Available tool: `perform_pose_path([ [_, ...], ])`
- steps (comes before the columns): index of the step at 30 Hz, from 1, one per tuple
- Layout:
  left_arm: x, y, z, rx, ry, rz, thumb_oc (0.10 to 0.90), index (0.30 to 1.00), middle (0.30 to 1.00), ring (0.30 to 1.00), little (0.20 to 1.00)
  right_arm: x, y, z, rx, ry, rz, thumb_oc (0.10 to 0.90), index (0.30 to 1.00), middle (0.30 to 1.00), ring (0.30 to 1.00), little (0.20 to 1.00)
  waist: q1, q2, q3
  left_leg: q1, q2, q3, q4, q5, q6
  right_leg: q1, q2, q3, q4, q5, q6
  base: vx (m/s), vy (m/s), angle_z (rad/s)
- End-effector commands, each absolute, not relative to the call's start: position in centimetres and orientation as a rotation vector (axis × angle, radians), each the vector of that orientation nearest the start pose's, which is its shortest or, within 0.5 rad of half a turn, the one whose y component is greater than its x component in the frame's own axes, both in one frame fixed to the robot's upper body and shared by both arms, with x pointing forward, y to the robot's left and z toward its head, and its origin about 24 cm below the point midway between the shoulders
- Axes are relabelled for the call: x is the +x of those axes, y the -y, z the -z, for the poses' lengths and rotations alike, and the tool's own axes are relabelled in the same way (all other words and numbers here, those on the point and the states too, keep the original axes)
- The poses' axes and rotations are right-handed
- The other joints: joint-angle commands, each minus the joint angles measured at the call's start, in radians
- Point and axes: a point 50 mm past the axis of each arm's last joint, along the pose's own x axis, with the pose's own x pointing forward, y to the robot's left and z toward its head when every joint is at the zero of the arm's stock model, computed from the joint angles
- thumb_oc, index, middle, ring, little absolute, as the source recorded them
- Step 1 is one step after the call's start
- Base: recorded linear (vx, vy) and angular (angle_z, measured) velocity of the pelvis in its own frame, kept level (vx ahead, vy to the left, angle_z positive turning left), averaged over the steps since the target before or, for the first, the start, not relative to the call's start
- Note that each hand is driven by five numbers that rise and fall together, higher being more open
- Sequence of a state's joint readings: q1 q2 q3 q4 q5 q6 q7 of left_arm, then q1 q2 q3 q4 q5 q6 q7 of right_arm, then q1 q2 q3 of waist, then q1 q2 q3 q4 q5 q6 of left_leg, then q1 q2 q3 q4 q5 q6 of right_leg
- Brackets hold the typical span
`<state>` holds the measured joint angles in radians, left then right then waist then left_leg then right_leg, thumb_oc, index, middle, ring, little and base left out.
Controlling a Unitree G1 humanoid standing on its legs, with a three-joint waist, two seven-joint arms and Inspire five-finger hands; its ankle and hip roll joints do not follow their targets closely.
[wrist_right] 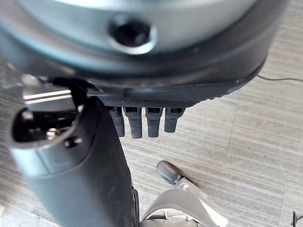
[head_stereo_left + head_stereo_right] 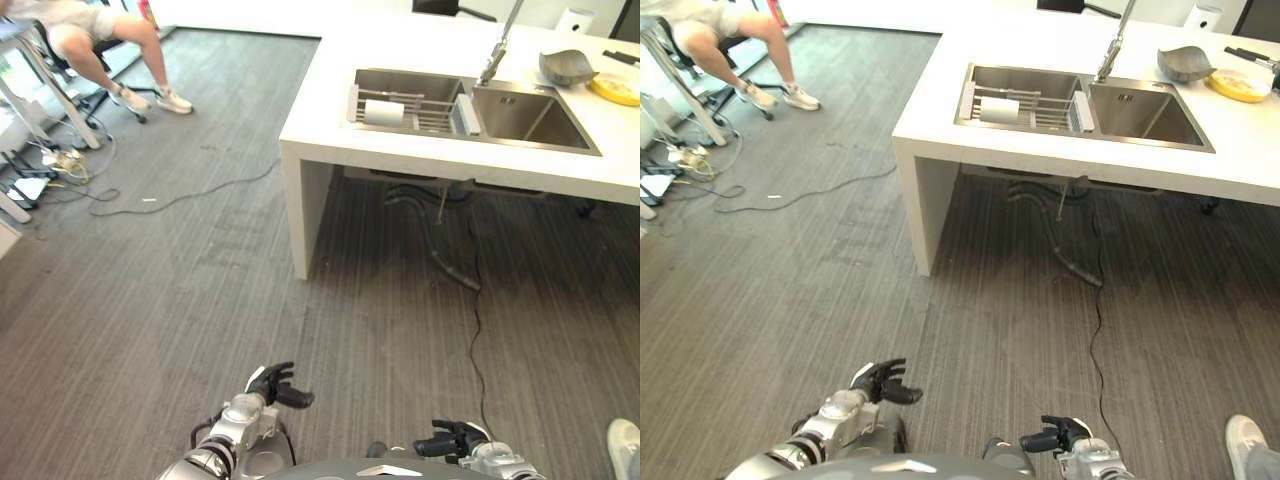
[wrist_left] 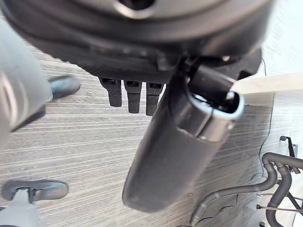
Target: Place the dishes in the dishwasher.
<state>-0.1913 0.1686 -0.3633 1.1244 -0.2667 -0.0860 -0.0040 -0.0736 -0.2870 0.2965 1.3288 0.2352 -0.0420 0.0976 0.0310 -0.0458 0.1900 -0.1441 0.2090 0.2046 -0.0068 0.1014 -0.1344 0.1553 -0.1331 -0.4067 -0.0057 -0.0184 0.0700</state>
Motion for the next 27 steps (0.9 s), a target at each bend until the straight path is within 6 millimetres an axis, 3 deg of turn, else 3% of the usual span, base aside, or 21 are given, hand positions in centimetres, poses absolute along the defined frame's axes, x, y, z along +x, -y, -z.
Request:
perform_pose_path([
  [1,22.6,-16.9,10.8,0.145,-0.728,0.128,0.800,0.900,0.900,0.900,0.900,10.9,25.9,15.1,-0.249,-1.194,0.024,0.800,0.900,0.900,0.900,0.900,0.032,0.044,-0.003,0.069,0.027,0.119,-0.031,0.081,-0.014,-0.011,0.066,-0.032,0.076,-0.127,0.014,0.46,0.061,-0.05],
  [3,22.6,-16.9,10.7,0.142,-0.718,0.129,0.800,0.900,0.900,0.900,0.900,10.7,25.6,15.2,-0.258,-1.209,0.005,0.800,0.900,0.900,0.900,0.900,0.054,0.060,-0.023,0.078,-0.020,0.102,0.004,0.052,0.007,0.007,0.050,-0.038,0.111,-0.150,0.035,0.52,0.114,-0.26],
  [4,22.7,-17.2,10.7,0.145,-0.719,0.124,0.800,0.900,0.900,0.900,0.900,10.4,25.6,15.3,-0.257,-1.222,-0.002,0.800,0.900,0.900,0.900,0.900,0.067,0.062,-0.030,0.085,-0.057,0.106,0.030,0.024,0.028,-0.003,0.008,-0.050,0.216,-0.147,0.060,0.31,0.103,-0.61],
  [5,22.7,-17.2,10.7,0.145,-0.719,0.124,0.800,0.900,0.900,0.900,0.900,10.4,25.6,15.3,-0.257,-1.222,-0.002,0.800,0.900,0.900,0.900,0.900,0.068,0.061,-0.030,0.085,-0.057,0.106,0.030,0.024,0.028,-0.003,0.008,-0.050,0.216,-0.147,0.060,0.43,0.235,-0.68],
  [6,23.0,-17.1,10.5,0.145,-0.708,0.132,0.800,0.900,0.900,0.900,0.900,10.1,25.7,15.4,-0.253,-1.238,-0.005,0.800,0.900,0.900,0.900,0.900,0.058,0.067,-0.023,0.107,-0.107,0.127,0.057,-0.021,0.084,-0.065,-0.105,-0.047,0.484,-0.071,0.122,0.50,0.255,-0.24],
  [7,23.3,-17.1,10.3,0.183,-0.700,0.151,0.800,0.900,0.900,0.900,0.900,10.8,25.9,15.2,-0.264,-1.223,-0.012,0.800,0.900,0.900,0.900,0.900,0.033,0.070,-0.001,0.118,-0.148,0.124,0.089,-0.061,0.134,-0.133,-0.164,0.016,0.683,0.028,0.144,0.50,0.258,-0.17],
  [8,23.3,-17.1,10.3,0.183,-0.699,0.151,0.800,0.900,0.900,0.900,0.900,10.8,25.9,15.2,-0.264,-1.223,-0.012,0.800,0.900,0.900,0.900,0.900,0.035,0.068,-0.002,0.117,-0.150,0.127,0.090,-0.062,0.135,-0.137,-0.167,0.019,0.688,0.027,0.145,0.42,0.080,0.22],
  [9,23.4,-17.1,10.2,0.214,-0.697,0.165,0.800,0.900,0.900,0.900,0.900,11.0,26.2,15.0,-0.261,-1.216,0.010,0.800,0.900,0.900,0.900,0.900,0.018,0.082,0.008,0.141,-0.159,0.120,0.094,-0.086,0.153,-0.190,-0.190,0.066,0.761,0.026,0.134,0.19,-0.002,0.32],
  [11,23.6,-17.1,10.1,0.226,-0.694,0.165,0.800,0.900,0.900,0.900,0.900,11.3,26.4,14.8,-0.252,-1.201,0.030,0.800,0.900,0.900,0.900,0.900,0.014,0.087,0.010,0.153,-0.162,0.121,0.097,-0.099,0.152,-0.196,-0.218,0.056,0.723,0.015,0.128,0.27,-0.069,0.37],
  [12,23.7,-17.0,10.0,0.233,-0.687,0.171,0.800,0.900,0.900,0.900,0.900,11.4,26.7,14.7,-0.249,-1.196,0.044,0.800,0.900,0.900,0.900,0.900,0.011,0.086,0.006,0.174,-0.170,0.114,0.096,-0.129,0.135,-0.191,-0.260,0.047,0.656,-0.020,0.135,0.45,-0.262,0.24],
  [13,24.2,-16.7,9.7,0.248,-0.663,0.178,0.800,0.900,0.900,0.900,0.900,11.4,27.4,14.5,-0.258,-1.189,0.061,0.800,0.900,0.900,0.900,0.900,0.005,0.094,-0.008,0.187,-0.173,0.108,0.091,-0.149,0.115,-0.187,-0.290,0.003,0.485,-0.044,0.115,0.35,-0.228,0.26],
  [14,24.1,-16.7,9.7,0.248,-0.664,0.178,0.800,0.900,0.900,0.900,0.900,11.4,27.5,14.5,-0.258,-1.189,0.061,0.800,0.900,0.900,0.900,0.900,0.003,0.097,-0.008,0.187,-0.170,0.105,0.092,-0.149,0.114,-0.181,-0.286,-0.003,0.478,-0.042,0.114,0.32,-0.295,0.18],
  [16,24.5,-16.5,9.3,0.240,-0.635,0.185,0.800,0.900,0.900,0.900,0.900,11.5,28.3,14.1,-0.279,-1.191,0.072,0.800,0.900,0.900,0.900,0.900,0.002,0.094,-0.020,0.199,-0.178,0.092,0.117,-0.185,0.097,-0.180,-0.295,-0.016,0.226,0.032,0.129,0.25,-0.283,0.21],
  [18,24.7,-16.5,9.0,0.222,-0.613,0.175,0.800,0.900,0.900,0.900,0.900,11.7,28.7,13.9,-0.291,-1.187,0.072,0.800,0.900,0.900,0.900,0.900,0.007,0.096,-0.019,0.212,-0.180,0.098,0.144,-0.215,0.091,-0.207,-0.330,-0.030,0.115,0.088,0.154,0.23,-0.281,0.25],
  [20,24.7,-16.4,8.9,0.195,-0.603,0.170,0.800,0.900,0.900,0.900,0.900,11.8,29.1,13.7,-0.304,-1.191,0.063,0.800,0.900,0.900,0.900,0.900,0.023,0.114,-0.017,0.224,-0.177,0.099,0.210,-0.271,0.093,-0.229,-0.364,-0.060,0.071,0.116,0.169,0.25,-0.277,0.05],
  [22,24.2,-16.6,9.1,0.161,-0.610,0.145,0.800,0.900,0.900,0.900,0.900,11.7,29.0,13.7,-0.318,-1.194,0.032,0.800,0.900,0.900,0.900,0.900,0.043,0.118,-0.022,0.238,-0.179,0.103,0.290,-0.332,0.087,-0.239,-0.417,-0.062,0.124,0.120,0.172,0.27,-0.397,-0.20],
  [24,23.9,-16.7,9.4,0.150,-0.622,0.134,0.800,0.900,0.900,0.900,0.900,11.5,28.9,13.8,-0.323,-1.199,0.023,0.800,0.900,0.900,0.900,0.900,0.054,0.116,-0.030,0.247,-0.176,0.109,0.313,-0.344,0.079,-0.234,-0.423,-0.079,0.138,0.125,0.177,0.20,-0.376,-0.06],
  [25,23.7,-16.8,9.6,0.131,-0.630,0.124,0.800,0.900,0.900,0.900,0.900,11.5,28.7,13.9,-0.330,-1.202,0.008,0.800,0.900,0.900,0.900,0.900,0.064,0.114,-0.036,0.249,-0.162,0.111,0.346,-0.336,0.064,-0.227,-0.415,-0.096,0.147,0.123,0.177,0.27,-0.783,-0.19],
  [27,23.3,-17.0,9.8,0.080,-0.639,0.078,0.800,0.900,0.900,0.900,0.900,11.0,28.6,14.1,-0.353,-1.227,-0.015,0.800,0.900,0.900,0.900,0.900,0.078,0.105,-0.031,0.191,-0.094,0.086,0.532,-0.217,0.001,-0.211,-0.381,-0.114,0.187,0.082,0.142,0.21,-0.842,-0.23],
])
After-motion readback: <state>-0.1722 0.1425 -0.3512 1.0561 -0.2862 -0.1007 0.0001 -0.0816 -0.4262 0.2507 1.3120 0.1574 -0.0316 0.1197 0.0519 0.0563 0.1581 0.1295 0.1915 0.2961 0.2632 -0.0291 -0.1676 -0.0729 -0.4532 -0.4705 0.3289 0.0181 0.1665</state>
